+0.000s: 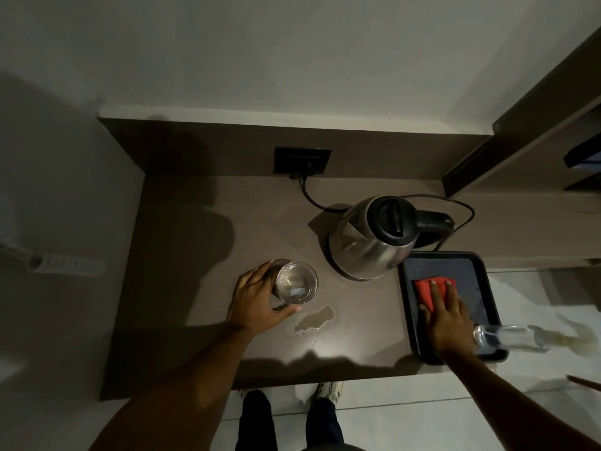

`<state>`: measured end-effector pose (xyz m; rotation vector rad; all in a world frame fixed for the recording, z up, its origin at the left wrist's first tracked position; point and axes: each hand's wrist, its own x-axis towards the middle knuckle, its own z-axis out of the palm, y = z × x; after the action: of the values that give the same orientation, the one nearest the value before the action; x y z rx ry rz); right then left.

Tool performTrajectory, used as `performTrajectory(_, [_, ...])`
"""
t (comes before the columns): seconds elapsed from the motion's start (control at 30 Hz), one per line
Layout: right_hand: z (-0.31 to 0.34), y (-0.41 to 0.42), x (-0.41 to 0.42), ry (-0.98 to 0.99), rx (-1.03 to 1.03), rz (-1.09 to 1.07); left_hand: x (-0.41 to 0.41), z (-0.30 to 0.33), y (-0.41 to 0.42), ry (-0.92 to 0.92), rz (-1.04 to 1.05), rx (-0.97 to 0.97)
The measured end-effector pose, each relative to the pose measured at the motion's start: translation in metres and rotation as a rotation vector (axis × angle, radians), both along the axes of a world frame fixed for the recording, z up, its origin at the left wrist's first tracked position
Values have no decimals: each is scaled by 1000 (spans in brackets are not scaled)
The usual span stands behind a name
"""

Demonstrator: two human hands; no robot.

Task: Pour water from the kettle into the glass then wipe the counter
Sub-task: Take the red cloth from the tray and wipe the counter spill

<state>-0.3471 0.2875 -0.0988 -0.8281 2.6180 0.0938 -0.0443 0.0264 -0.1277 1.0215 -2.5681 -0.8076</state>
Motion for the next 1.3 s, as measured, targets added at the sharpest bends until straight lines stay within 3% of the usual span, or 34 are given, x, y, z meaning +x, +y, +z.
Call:
performTrajectory(0.2, [15, -12, -2, 16, 52, 24, 0, 2, -1, 5, -4, 25])
performTrajectory(0.33, [29, -14, 5, 20, -153, -15, 5, 3, -1, -50, -73, 83])
performTrajectory(0.43, [28, -12, 45, 51, -277, 116, 23, 2, -3, -140, -83, 81])
performTrajectory(0.57, [19, -23, 117, -37, -261, 328, 78, 2, -12, -314, 91, -46])
performTrajectory(0.7, [4, -50, 130, 4, -226, 299, 113, 0, -25, -469, 46, -80])
performTrajectory(0.97, [-10, -90, 156, 90, -282, 96, 119, -10, -30, -424, 57, -95])
performTrajectory(1.3, [-20, -75, 268, -29, -374, 344, 119, -8, -31, -424, 66, -91])
